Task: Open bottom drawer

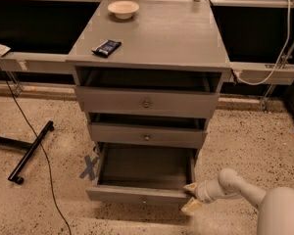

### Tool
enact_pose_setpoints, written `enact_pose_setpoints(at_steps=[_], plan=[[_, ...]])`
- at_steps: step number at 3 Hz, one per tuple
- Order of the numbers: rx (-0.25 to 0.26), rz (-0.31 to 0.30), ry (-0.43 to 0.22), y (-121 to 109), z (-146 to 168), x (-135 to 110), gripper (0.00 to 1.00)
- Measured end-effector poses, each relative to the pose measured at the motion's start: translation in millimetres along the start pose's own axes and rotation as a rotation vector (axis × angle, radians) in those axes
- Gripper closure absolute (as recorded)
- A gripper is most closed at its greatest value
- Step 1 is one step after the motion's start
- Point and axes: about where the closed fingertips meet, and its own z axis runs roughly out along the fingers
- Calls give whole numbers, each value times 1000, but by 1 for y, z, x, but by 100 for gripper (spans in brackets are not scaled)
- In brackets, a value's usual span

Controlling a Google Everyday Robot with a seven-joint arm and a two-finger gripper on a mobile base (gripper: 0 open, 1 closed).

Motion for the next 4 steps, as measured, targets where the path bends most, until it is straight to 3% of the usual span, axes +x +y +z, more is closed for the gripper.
enact_pose_setpoints(at_steps=[1,2,3,4], plan=[[21,-72,-70,-6,-20,-35,16],[42,-164,-129,-14,-39,-77,21],[68,-221,-133,-36,-29,-104,47],[89,-233,-115,-56,-3,-110,69]])
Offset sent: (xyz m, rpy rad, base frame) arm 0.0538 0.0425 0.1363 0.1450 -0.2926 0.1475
